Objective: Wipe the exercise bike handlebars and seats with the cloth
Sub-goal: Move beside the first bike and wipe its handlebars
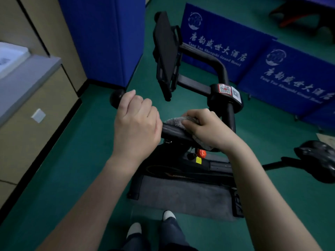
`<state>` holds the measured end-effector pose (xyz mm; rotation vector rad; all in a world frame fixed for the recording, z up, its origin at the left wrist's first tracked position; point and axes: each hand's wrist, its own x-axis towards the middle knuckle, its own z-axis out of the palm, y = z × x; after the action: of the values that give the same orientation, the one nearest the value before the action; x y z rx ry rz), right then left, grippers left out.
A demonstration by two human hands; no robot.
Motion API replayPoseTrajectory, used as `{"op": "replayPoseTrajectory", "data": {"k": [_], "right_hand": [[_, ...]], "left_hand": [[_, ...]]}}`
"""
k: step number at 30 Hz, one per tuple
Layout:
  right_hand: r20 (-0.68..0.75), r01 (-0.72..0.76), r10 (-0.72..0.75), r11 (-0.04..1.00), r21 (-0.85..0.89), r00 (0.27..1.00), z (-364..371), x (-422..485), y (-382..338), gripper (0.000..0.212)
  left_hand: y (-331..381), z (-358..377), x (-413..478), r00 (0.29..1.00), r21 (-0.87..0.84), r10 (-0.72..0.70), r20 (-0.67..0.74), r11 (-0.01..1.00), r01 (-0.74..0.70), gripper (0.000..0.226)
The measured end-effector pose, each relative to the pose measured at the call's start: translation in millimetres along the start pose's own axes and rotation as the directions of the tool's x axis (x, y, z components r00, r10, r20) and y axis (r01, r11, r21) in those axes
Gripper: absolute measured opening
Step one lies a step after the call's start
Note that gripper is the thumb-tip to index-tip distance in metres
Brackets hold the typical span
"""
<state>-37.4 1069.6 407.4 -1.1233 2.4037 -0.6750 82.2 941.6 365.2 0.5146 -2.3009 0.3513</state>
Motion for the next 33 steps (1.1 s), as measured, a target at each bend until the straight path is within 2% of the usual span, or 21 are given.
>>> {"op": "replayPoseTrajectory", "data": {"k": [3, 5, 7, 10, 13, 15, 17, 20, 26, 28, 31, 33], "right_hand": [[-0.109, 0.001, -0.004, 1.000, -0.027, 0.994, 1, -13, 11, 0.015], [-0.325, 0.001, -0.019, 0.999, -0.054, 0.946, 9, -30, 22, 0.011], [-0.566, 0.005, -0.026, 0.999, -0.039, 0.824, 27, -49, 31, 0.011], [-0.819, -0.024, 0.018, 1.000, 0.005, 0.574, 64, -68, 42, 0.018], [-0.917, -0.093, 0.122, 0.991, 0.093, 0.379, 93, -69, 43, 0.021], [-0.929, -0.075, 0.214, 0.977, 0.201, 0.303, 105, -65, 36, 0.019], [-0.924, -0.023, 0.254, 0.966, 0.259, 0.284, 114, -60, 25, 0.017], [-0.928, 0.046, 0.227, 0.967, 0.251, 0.295, 121, -53, 6, 0.015], [-0.914, 0.181, -0.016, 0.981, 0.064, 0.406, 134, -37, -29, 0.016], [-0.924, 0.143, -0.019, 0.989, 0.038, 0.382, 131, -41, -16, 0.015], [-0.955, 0.054, 0.084, 0.993, 0.104, 0.285, 124, -49, 1, 0.014], [-0.962, 0.077, 0.099, 0.990, 0.122, 0.256, 129, -44, -6, 0.014]], "left_hand": [[-3, 1, -1, 1.000, -0.003, 0.019, -0.014, 1.000, -0.019, 0.032], [-4, 1, 0, 0.999, -0.003, 0.025, -0.020, 1.000, -0.025, 0.032], [-3, 2, -1, 1.000, -0.005, 0.019, -0.016, 1.000, -0.019, 0.032], [-2, 2, -2, 1.000, -0.002, 0.016, -0.011, 1.000, -0.016, 0.032], [-3, 2, -2, 1.000, 0.006, 0.024, 0.005, 1.000, -0.024, 0.032], [-4, 2, -2, 1.000, 0.010, 0.026, 0.016, 1.000, -0.027, 0.032], [-4, 2, -2, 0.999, 0.013, 0.028, 0.019, 1.000, -0.028, 0.032], [-5, 1, -1, 0.999, 0.014, 0.037, 0.012, 0.999, -0.037, 0.032], [-8, 0, -2, 0.996, 0.013, 0.088, 0.022, 0.996, -0.089, 0.033], [-10, -1, -2, 0.995, 0.004, 0.093, 0.025, 0.996, -0.093, 0.035], [-9, -1, -1, 0.996, -0.006, 0.081, 0.023, 0.997, -0.080, 0.036], [-8, -1, -1, 0.997, -0.005, 0.078, 0.025, 0.997, -0.078, 0.035]]}}
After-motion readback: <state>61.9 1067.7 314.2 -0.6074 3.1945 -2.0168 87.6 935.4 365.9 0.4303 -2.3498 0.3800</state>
